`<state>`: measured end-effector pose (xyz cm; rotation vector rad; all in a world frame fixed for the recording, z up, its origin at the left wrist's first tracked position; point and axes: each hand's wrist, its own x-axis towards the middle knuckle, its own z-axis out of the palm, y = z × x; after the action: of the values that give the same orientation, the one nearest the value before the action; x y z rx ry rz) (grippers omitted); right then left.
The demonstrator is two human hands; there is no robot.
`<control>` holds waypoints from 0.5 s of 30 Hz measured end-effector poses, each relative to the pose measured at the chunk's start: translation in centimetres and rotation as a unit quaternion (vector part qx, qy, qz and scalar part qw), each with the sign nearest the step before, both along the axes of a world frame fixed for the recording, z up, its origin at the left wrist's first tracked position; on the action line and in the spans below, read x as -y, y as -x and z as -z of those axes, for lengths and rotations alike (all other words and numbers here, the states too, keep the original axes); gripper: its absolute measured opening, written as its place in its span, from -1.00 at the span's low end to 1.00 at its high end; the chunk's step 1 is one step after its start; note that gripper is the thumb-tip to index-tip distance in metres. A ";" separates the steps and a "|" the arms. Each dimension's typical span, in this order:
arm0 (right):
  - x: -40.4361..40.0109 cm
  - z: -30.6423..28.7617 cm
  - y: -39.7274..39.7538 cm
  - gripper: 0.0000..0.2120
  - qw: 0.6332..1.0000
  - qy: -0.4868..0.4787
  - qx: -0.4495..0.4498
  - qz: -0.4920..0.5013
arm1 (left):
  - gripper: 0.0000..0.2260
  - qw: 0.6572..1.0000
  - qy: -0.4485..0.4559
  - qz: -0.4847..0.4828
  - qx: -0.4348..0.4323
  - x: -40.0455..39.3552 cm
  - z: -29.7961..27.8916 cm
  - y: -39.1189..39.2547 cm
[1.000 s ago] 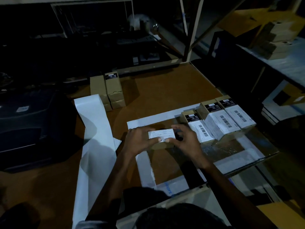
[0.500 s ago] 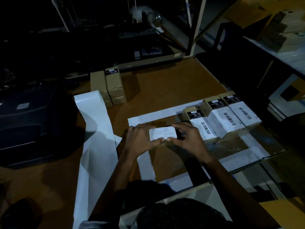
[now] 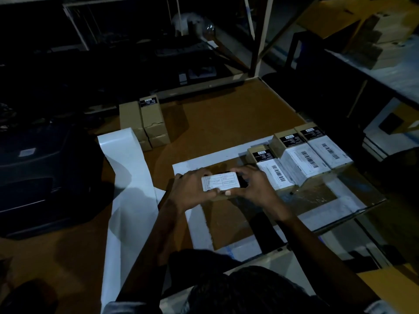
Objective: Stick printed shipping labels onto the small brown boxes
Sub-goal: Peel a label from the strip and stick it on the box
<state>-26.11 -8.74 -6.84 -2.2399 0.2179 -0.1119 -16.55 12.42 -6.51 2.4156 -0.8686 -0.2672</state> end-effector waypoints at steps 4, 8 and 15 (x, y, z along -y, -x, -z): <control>0.5 0.3 0.4 -0.38 0.998 -0.062 -0.006 -0.005 | -0.42 0.991 0.061 0.028 -0.114 -1.6 0.0 -0.6; 0.9 -0.2 0.9 -0.36 0.995 -0.095 -0.026 -0.031 | -0.37 0.986 0.049 0.051 -0.151 -2.3 -0.4 -1.1; -1.1 -0.7 0.7 -0.39 0.999 -0.045 0.014 0.024 | -0.38 0.980 0.069 0.076 -0.169 -2.8 -1.0 -1.2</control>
<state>-26.81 -7.63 -6.10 -2.1420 0.2572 -0.1560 -15.31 15.22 -5.47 2.0955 -0.8821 -0.6339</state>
